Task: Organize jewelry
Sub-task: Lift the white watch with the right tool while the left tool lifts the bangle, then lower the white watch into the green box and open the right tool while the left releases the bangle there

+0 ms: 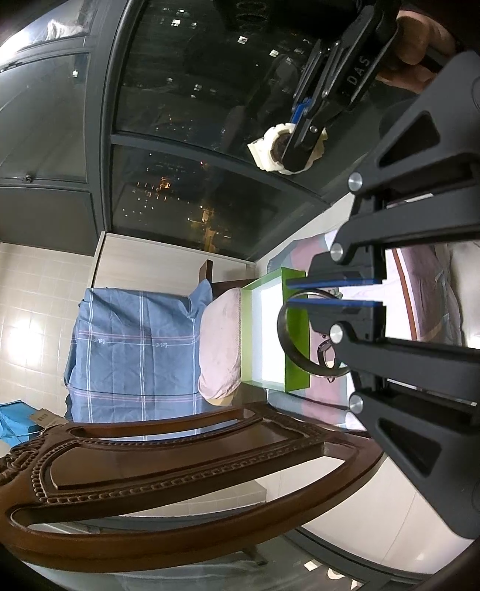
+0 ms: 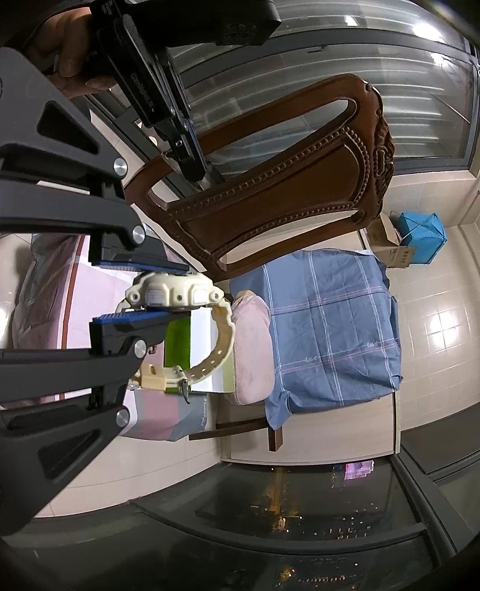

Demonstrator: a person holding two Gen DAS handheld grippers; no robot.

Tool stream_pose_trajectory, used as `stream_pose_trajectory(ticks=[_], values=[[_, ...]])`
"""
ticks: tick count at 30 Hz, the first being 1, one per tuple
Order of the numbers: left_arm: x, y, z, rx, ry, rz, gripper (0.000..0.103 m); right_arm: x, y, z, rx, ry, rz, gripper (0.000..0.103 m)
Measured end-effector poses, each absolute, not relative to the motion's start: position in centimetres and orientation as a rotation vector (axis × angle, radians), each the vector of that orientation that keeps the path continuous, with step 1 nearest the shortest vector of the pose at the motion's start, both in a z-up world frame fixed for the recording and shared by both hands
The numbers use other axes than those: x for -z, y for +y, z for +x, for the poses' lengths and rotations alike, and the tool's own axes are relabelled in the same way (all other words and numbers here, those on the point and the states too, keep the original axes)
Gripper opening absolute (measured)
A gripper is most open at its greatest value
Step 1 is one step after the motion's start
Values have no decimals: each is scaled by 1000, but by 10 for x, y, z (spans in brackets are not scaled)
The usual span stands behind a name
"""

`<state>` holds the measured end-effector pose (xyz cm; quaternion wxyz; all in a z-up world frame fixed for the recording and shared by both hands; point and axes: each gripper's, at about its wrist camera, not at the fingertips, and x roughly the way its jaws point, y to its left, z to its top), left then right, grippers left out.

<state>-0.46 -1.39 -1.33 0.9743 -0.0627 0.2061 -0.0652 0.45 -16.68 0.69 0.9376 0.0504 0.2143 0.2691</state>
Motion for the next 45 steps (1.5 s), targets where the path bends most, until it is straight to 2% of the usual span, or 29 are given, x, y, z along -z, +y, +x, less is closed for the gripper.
stream_pose_trajectory(ticks=[16,23,27,35,45], values=[[6,-4,48,140,450,-124,5,-8,-155,60,-553,463,108,18],[-30,17,154,150,433,-139,5,-36,-139,193,-567,495,117,18],[-33,33,231,148,485,-172,6,-28,-122,274,-525,554,86,18],[22,53,363,95,661,-177,5,37,-91,391,-470,729,47,18],[133,50,456,65,923,-163,6,123,-60,464,-424,921,6,18]])
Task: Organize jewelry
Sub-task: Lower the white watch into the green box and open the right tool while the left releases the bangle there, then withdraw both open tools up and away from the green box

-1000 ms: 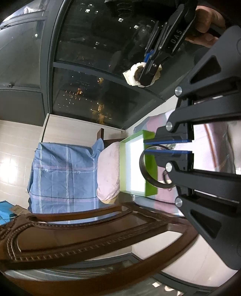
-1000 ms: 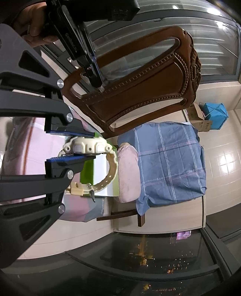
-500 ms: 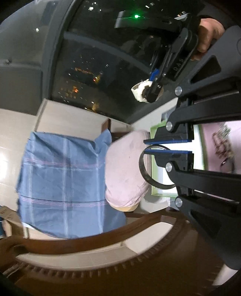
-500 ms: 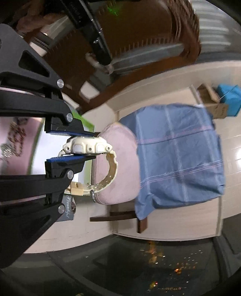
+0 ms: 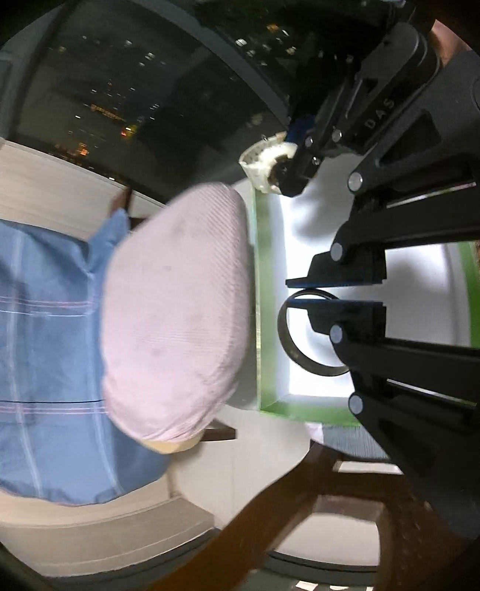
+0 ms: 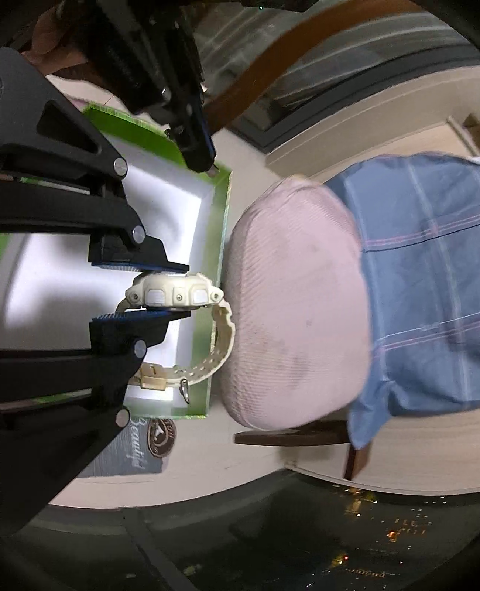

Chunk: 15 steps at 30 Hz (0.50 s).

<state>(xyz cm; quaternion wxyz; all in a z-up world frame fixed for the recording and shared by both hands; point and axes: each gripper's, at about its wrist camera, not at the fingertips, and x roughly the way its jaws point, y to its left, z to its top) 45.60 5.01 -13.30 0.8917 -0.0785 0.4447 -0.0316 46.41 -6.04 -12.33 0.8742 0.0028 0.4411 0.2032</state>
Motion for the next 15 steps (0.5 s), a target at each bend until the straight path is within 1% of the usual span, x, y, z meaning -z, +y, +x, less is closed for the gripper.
stream_pose_trajectory(ticks=[6,12,13,14,15], values=[[173,54,486,31,1032,-168,6,158,-60,489,-386,1040,31,18],[188,59,495,14,1068,-168,6,169,-67,502,-366,1088,75,18],[188,60,496,17,1068,-165,6,171,-69,504,-365,1097,79,22],[185,58,494,16,1066,-155,11,170,-70,505,-367,1103,81,29],[182,58,492,9,1060,-146,19,168,-71,504,-363,1097,82,54]])
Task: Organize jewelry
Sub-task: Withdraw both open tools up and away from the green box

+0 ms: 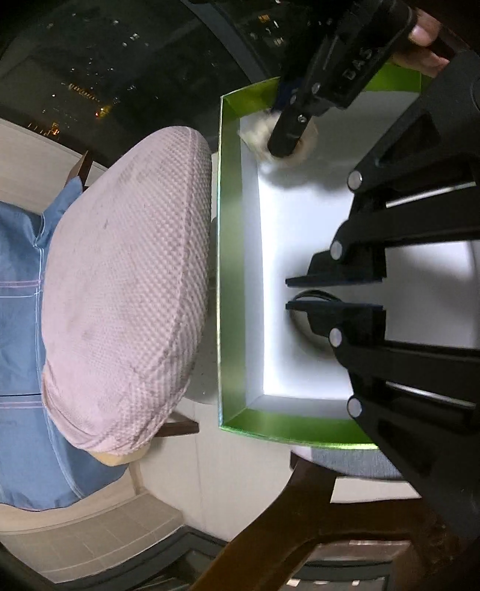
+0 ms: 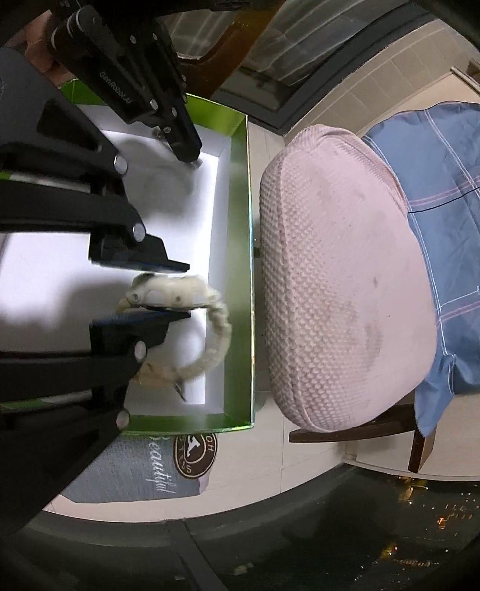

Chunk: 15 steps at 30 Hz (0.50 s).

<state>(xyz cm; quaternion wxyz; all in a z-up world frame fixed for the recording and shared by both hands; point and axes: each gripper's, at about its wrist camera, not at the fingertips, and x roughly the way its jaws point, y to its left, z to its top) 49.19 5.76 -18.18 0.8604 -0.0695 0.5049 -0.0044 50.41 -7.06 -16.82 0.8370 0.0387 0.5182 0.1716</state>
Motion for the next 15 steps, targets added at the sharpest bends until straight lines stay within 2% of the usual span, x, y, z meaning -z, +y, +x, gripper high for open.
stream_pose_trajectory(ticks=[1,2,6,8,11,12,15], values=[[177,58,490,-2,1048,-145,54,161,-74,501,-347,1075,85,72],[165,59,483,-15,1006,-157,77,154,-79,499,-336,1046,94,72],[92,64,430,-7,801,-209,83,94,-109,458,-395,888,219,73],[47,64,377,-15,670,-201,88,54,-128,415,-395,758,226,76],[-10,57,275,-38,425,-132,99,8,-158,334,-383,576,203,91],[-23,54,239,-45,354,-110,99,-3,-167,305,-369,525,186,96],[-36,43,160,-17,311,-81,99,-21,-188,225,-345,440,147,99]])
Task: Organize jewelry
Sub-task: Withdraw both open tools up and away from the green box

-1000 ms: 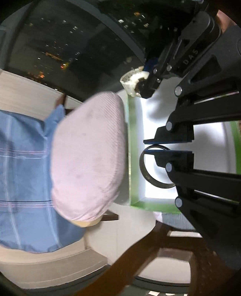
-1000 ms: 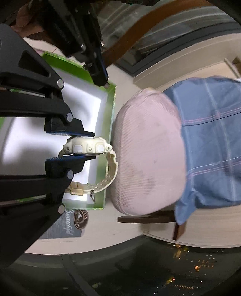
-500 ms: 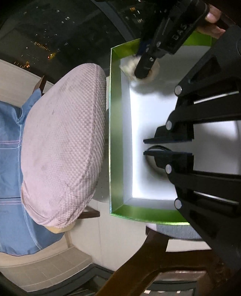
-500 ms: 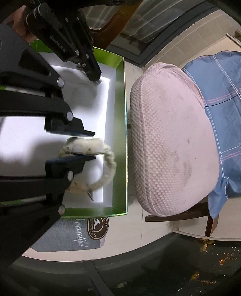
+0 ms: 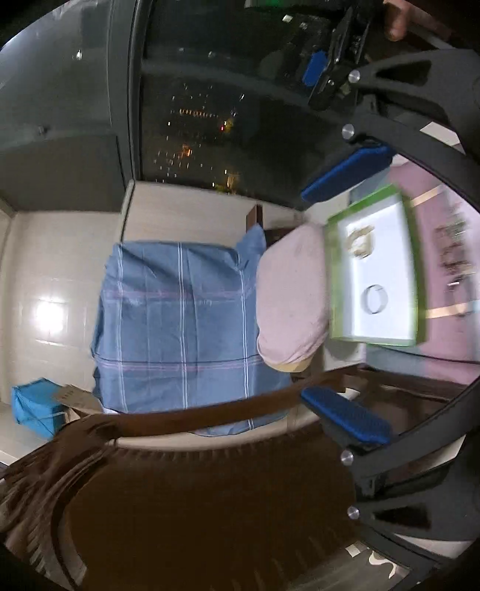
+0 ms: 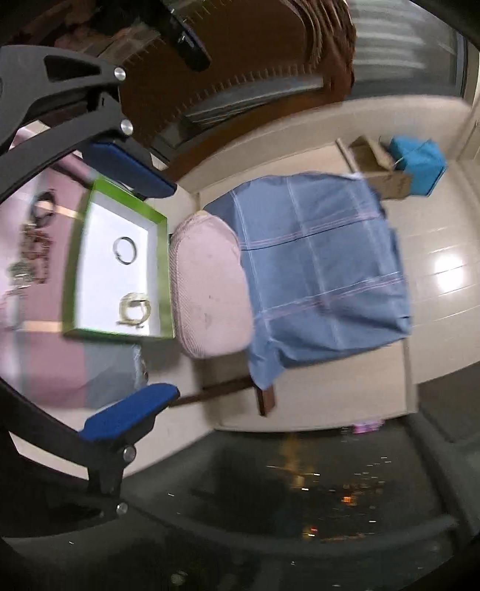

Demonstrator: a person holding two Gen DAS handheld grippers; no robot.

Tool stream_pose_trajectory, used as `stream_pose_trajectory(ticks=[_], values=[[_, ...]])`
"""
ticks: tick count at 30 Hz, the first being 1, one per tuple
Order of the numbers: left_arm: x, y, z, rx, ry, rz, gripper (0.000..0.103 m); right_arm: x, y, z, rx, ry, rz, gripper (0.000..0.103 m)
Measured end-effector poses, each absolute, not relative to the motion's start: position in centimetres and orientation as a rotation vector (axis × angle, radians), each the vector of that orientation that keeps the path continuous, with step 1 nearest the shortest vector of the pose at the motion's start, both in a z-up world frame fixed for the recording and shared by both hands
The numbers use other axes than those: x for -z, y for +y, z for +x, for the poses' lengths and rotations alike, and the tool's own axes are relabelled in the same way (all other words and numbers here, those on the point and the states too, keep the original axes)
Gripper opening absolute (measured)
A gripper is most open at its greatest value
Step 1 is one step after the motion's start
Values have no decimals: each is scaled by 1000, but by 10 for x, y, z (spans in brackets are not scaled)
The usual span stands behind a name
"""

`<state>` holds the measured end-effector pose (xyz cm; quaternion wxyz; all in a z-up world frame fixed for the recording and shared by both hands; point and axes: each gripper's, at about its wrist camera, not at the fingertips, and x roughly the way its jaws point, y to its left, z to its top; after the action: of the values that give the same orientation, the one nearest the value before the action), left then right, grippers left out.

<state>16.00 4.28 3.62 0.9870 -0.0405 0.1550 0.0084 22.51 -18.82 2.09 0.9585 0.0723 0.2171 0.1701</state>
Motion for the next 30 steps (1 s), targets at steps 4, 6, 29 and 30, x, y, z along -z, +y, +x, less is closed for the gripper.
stream_pose_trajectory(ticks=[4,6,29,30], values=[[-21,26,88,-2,365,-77,99,-12,-192,148,-347,471,93,99],[-3,15,62,-32,410,-71,99,4,-191,120,-340,518,83,99],[61,-16,-32,-33,596,-156,99,44,-185,-18,-358,563,80,99],[63,-18,-29,-31,596,-154,99,44,-186,-19,-358,560,81,99]])
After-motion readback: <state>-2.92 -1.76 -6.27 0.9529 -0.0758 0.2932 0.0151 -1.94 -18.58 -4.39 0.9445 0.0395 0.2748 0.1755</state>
